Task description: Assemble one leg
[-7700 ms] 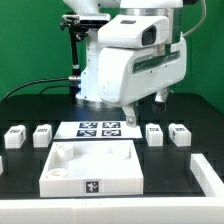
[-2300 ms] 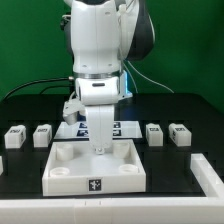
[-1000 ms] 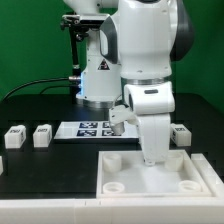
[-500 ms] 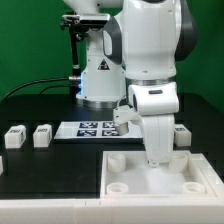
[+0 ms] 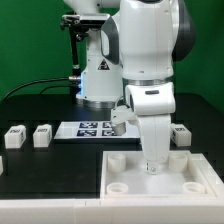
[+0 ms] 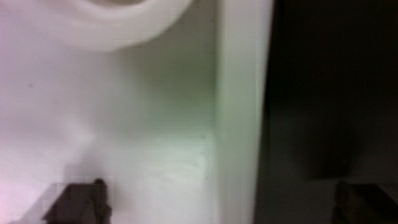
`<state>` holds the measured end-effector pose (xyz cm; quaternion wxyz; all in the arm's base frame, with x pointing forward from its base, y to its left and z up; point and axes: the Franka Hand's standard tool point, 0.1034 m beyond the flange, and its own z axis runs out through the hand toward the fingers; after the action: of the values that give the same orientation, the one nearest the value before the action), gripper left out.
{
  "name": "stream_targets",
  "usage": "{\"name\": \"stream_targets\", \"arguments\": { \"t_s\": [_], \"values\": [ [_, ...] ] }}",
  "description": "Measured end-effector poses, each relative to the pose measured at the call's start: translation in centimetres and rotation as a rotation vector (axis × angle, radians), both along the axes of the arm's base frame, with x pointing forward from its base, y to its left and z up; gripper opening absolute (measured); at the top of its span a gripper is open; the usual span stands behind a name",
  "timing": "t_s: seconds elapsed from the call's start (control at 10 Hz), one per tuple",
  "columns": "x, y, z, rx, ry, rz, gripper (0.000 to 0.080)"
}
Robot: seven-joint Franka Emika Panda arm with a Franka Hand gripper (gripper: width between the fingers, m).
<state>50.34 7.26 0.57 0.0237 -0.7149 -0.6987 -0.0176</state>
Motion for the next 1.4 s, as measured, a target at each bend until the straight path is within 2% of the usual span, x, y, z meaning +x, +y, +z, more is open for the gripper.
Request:
{"name": "stream_targets", "arguments": {
  "t_s": [0.4,0.5,0.6,0.9,1.0,1.4],
  "values": [
    [-0.1,-0.1,0.0,0.000,0.001,-0.004,0.0649],
    [-0.1,0.0,0.4,-0.002,-0.002,-0.017,0.0648],
    [-0.2,0.3,1.1,-0.006,-0.009,-0.032,0.0648],
    [-1.5,1.0,4.7,-0.022,-0.041,-0.105,0.0648],
    [-1.7,0.9,5.1,-0.024,-0.044,-0.113,0.0648],
    [-1.8,0.9,4.7,-0.021,-0.032,-0.224,0.0648]
  ]
}}
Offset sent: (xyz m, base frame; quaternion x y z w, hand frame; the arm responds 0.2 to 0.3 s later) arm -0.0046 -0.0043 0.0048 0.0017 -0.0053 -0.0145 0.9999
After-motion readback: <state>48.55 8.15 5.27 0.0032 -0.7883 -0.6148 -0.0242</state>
